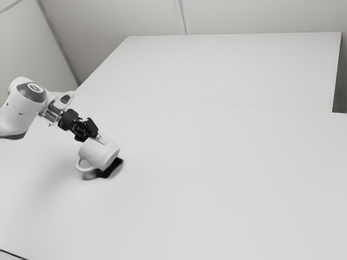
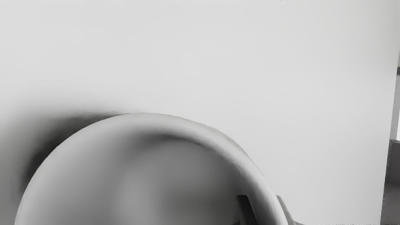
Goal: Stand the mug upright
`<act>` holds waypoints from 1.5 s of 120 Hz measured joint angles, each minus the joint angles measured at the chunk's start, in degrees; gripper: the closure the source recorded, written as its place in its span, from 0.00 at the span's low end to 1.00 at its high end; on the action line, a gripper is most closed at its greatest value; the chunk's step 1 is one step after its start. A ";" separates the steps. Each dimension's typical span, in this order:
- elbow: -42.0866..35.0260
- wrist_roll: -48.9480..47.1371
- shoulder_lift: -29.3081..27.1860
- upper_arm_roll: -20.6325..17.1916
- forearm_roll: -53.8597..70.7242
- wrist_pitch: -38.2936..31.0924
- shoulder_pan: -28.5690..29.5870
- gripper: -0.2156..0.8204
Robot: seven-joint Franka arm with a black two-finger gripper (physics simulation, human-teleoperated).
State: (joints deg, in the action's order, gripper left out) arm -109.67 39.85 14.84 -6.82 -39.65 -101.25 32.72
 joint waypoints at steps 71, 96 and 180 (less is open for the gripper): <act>-2.93 -11.93 -20.71 -0.44 25.01 -1.14 -25.73 0.97; -12.59 -18.77 -27.57 -0.59 31.42 -7.02 -29.01 0.97; -34.35 -32.75 -32.34 -4.48 36.37 -33.87 -30.71 0.97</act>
State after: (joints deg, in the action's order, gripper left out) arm -144.02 7.11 -17.51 -11.30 -3.28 -135.12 2.01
